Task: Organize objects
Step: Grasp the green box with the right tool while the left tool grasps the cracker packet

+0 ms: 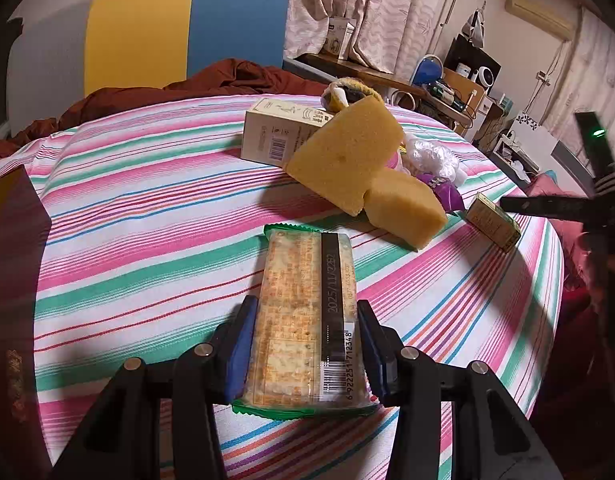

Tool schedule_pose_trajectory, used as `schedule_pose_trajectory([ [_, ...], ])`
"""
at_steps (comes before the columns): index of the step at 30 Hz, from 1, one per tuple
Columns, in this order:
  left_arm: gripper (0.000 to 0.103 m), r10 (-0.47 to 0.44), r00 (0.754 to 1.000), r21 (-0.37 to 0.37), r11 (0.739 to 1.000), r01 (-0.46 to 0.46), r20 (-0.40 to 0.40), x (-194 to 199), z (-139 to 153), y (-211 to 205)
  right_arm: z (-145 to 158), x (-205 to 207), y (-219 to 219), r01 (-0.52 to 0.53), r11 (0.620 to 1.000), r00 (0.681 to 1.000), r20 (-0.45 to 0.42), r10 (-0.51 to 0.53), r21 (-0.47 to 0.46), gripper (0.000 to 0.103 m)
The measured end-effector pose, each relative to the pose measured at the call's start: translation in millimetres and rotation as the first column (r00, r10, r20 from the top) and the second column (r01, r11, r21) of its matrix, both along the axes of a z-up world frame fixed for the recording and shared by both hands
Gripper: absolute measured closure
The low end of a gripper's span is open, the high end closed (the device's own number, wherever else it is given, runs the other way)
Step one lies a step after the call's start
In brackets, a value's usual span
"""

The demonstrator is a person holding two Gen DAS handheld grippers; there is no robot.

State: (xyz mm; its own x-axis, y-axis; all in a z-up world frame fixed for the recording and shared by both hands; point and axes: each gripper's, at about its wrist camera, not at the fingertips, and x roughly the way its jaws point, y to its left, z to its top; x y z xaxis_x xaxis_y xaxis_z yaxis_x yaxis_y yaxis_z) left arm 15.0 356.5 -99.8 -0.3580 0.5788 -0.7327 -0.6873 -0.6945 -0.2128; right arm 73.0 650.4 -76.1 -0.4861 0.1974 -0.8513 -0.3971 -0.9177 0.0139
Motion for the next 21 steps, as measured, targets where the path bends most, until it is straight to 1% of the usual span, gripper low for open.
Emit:
schedule_pose_trajectory([
  [2,0.053,-0.003,1.000,0.001,1.000,0.003,0.001,0.1,-0.5,0.4,-12.1,-6.2,-3.5,-0.036,0.999,0.999,0.021,0.036,0.000,0.050],
  [3,0.050,-0.007,1.000,0.003,1.000,0.007,0.002,0.0,-0.7,0.9,-18.4,-8.5,-4.1,-0.040,0.999,0.999,0.029,0.040,-0.015,0.049],
  [5,0.046,-0.021,1.000,0.005,1.000,0.021,0.002,1.0,-1.0,2.4,-21.5,-7.2,-5.1,-0.028,1.000,1.000,0.007,0.028,-0.009,0.050],
  [6,0.043,-0.028,1.000,0.001,1.000,0.028,-0.001,1.9,-1.0,3.6,-20.9,-5.2,-3.9,-0.027,0.999,1.000,-0.004,0.027,-0.031,0.054],
  [8,0.041,-0.040,0.999,-0.010,0.999,0.040,-0.010,4.3,-0.6,6.4,-19.9,-0.3,-0.6,-0.021,0.996,0.999,-0.028,0.019,-0.084,0.061],
  [10,0.040,-0.045,0.999,-0.024,0.999,0.044,-0.020,6.9,0.3,8.4,-16.5,2.0,-2.3,-0.006,0.996,1.000,-0.023,0.004,-0.092,0.066],
  [11,0.040,-0.046,0.999,-0.027,0.999,0.046,-0.023,7.7,0.7,8.6,-17.6,1.8,-3.0,-0.004,0.996,1.000,-0.012,0.003,-0.093,0.071],
  [13,0.040,-0.048,0.999,-0.023,0.999,0.047,-0.021,8.5,0.7,7.1,-20.6,2.1,-7.1,-0.018,0.995,1.000,0.011,0.020,-0.100,0.071],
  [16,0.045,-0.042,0.999,-0.019,0.999,0.042,-0.021,8.8,0.8,3.9,-25.1,-2.4,-18.2,-0.043,0.998,0.998,0.047,0.045,-0.052,0.071],
  [17,0.053,-0.034,0.999,-0.026,0.999,0.033,-0.027,8.6,1.6,2.8,-27.4,-4.3,-21.2,-0.055,0.997,0.997,0.054,0.058,-0.050,0.071],
  [18,0.056,-0.024,0.999,-0.028,0.999,0.023,-0.029,8.3,2.1,0.9,-28.2,-4.6,-21.8,-0.061,0.997,0.996,0.055,0.064,-0.053,0.072],
  [20,0.056,-0.028,0.999,-0.021,0.999,0.028,-0.022,9.0,2.5,-3.2,-28.4,-3.7,-23.6,-0.063,0.997,0.996,0.056,0.066,-0.045,0.072],
  [21,0.056,-0.037,0.999,-0.033,0.999,0.036,-0.034,11.8,3.2,-3.6,-27.8,-3.2,-24.5,-0.066,0.997,0.996,0.057,0.068,-0.040,0.072],
])
